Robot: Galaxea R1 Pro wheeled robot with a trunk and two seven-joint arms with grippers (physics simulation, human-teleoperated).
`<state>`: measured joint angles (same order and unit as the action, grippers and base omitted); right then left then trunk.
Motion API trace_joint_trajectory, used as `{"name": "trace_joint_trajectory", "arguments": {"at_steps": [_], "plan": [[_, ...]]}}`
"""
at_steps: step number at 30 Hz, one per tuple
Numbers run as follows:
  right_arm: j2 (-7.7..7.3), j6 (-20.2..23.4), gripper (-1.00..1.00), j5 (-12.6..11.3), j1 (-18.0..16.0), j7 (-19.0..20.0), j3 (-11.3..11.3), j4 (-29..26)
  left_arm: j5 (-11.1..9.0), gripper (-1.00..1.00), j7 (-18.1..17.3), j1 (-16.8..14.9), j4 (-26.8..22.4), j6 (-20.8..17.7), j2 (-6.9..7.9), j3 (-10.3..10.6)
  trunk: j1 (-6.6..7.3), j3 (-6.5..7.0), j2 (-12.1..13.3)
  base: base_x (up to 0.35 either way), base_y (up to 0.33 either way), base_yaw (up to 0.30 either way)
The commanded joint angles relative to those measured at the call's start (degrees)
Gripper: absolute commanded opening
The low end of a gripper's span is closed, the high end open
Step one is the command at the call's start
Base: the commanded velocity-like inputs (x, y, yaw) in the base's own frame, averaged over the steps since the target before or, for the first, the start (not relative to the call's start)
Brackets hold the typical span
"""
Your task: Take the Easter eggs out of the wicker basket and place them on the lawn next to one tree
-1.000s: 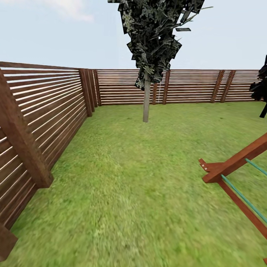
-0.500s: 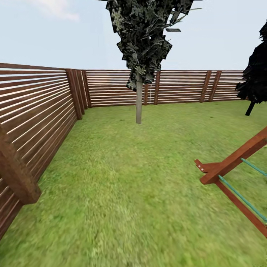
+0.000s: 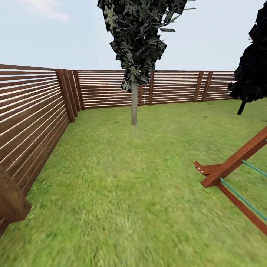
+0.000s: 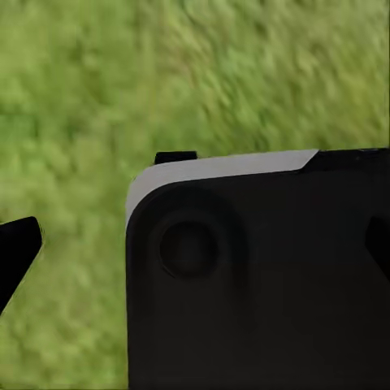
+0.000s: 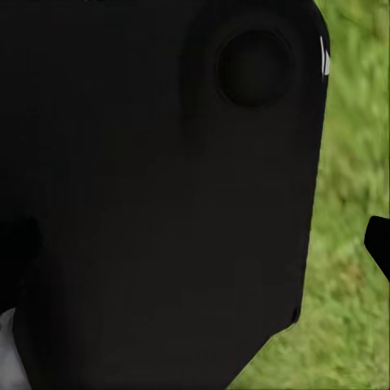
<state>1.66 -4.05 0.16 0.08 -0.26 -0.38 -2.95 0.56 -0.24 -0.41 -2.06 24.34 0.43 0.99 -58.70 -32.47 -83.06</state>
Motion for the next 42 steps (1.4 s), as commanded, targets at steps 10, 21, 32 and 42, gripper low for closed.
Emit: {"name": "trace_joint_trajectory", "arguments": {"at_steps": [10, 21, 32, 42], "plan": [[0.01, -0.1, 1.00, 0.0, 0.0, 0.0, 0.0, 0.0, 0.0, 1.00, 0.0, 0.0, 0.0, 0.2, 0.03, 0.1, -0.03, 0.14, 0.0, 0.281, 0.199, -0.194], [0.01, -0.1, 1.00, 0.0, 0.0, -0.1, 0.0, 0.0, 0.1, 1.00, 0.0, 0.0, 0.0, 0.2, 0.01, 0.1, -0.03, 0.33, 0.0, 0.281, 0.199, -0.173], [0.01, -0.1, 1.00, 0.0, 0.0, 0.0, 0.0, 0.0, 0.1, 1.00, 0.0, 0.0, 0.0, 0.2, 0.01, 0.1, -0.03, 0.34, 0.0, 0.283, 0.196, -0.082], [0.01, -0.1, 1.00, 0.0, 0.0, 0.0, 0.0, 0.0, 0.1, 1.00, 0.0, 0.0, 0.0, 0.2, 0.01, 0.1, -0.03, 0.34, 0.0, 0.286, 0.193, -0.257]]}}
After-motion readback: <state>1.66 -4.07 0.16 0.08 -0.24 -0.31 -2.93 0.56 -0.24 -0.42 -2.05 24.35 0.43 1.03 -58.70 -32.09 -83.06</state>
